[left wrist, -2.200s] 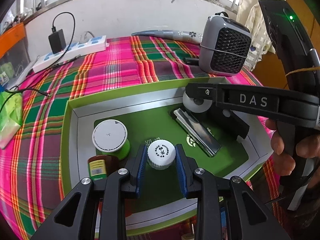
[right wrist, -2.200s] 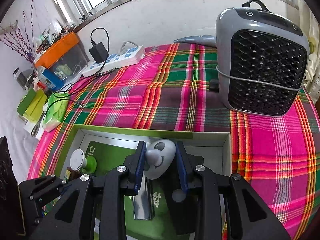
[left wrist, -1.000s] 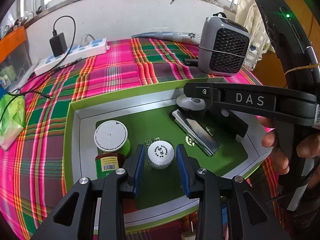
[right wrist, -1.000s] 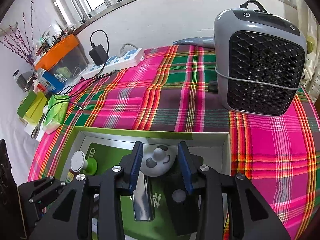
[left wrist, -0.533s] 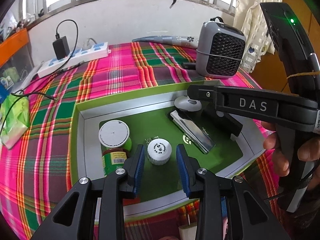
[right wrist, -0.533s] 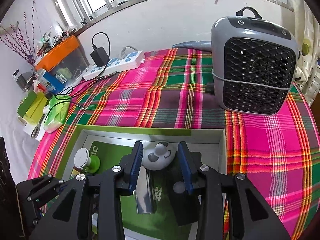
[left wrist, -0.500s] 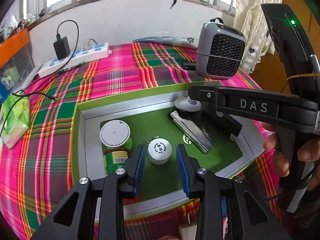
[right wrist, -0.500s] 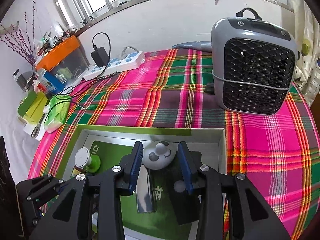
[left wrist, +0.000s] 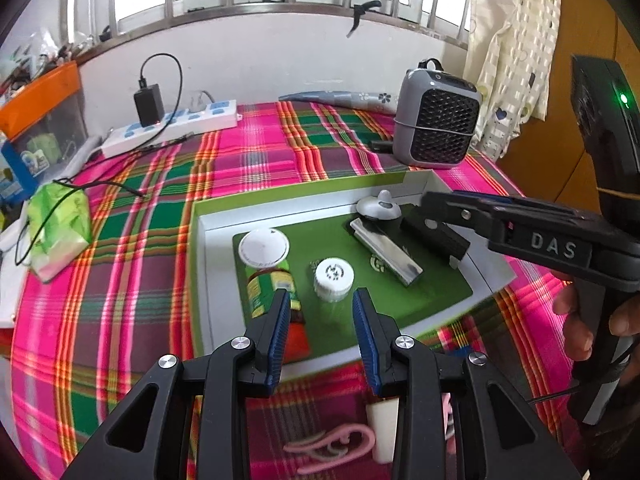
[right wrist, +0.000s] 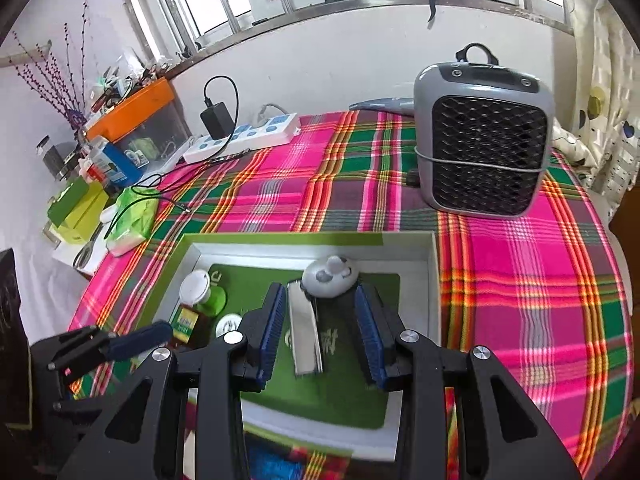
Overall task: Organize rigid objects
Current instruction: 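Withdraw both open tools from the box toward the pink clips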
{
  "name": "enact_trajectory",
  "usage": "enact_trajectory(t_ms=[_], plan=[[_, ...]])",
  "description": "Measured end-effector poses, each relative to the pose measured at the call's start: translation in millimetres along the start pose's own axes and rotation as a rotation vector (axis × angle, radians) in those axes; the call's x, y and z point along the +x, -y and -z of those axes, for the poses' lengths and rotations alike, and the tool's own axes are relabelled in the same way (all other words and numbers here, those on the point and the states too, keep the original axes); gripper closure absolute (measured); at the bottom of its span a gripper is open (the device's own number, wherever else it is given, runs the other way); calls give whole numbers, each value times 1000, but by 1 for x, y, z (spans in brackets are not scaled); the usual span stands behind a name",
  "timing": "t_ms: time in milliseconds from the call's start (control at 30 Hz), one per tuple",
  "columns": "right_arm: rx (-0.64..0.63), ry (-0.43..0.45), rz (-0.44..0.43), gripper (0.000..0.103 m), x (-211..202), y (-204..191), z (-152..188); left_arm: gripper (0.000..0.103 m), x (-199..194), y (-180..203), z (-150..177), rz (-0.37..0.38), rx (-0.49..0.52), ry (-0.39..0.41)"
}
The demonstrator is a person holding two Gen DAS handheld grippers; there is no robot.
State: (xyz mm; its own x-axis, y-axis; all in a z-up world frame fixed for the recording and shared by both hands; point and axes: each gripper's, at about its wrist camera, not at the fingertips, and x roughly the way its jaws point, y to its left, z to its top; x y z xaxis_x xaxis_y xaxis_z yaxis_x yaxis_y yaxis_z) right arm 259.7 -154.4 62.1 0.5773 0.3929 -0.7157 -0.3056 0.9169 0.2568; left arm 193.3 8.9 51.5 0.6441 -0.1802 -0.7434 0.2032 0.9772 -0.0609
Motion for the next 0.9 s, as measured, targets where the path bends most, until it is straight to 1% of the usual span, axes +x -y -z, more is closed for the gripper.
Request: enact_trajectory(t_ms=[233,300,333,367,433,667,900], plan=[[-6,11,35,65,-24,-7,31,72,-20,-11,19,-6,-15,19],[-17,11,42,62,-31,-13,41,72,-24,-16,24,-1,-34,24],[-23,8,44,58,-34,-15,47,72,-26,-19,27,2,-42,30],[-32,3,44,56,-36,-20,53,72,-29,-20,31,7,-45,33],[-49,-3,36,56,-40,-27,63,72,-32,-24,38,5,-53,31],[-72,-29,42,55,-42,-52,96,72,-39,-30,57,22,-62,29],[-56,-39,83,55,-39,-63,115,72,-39,-35,66,44,-72,23]])
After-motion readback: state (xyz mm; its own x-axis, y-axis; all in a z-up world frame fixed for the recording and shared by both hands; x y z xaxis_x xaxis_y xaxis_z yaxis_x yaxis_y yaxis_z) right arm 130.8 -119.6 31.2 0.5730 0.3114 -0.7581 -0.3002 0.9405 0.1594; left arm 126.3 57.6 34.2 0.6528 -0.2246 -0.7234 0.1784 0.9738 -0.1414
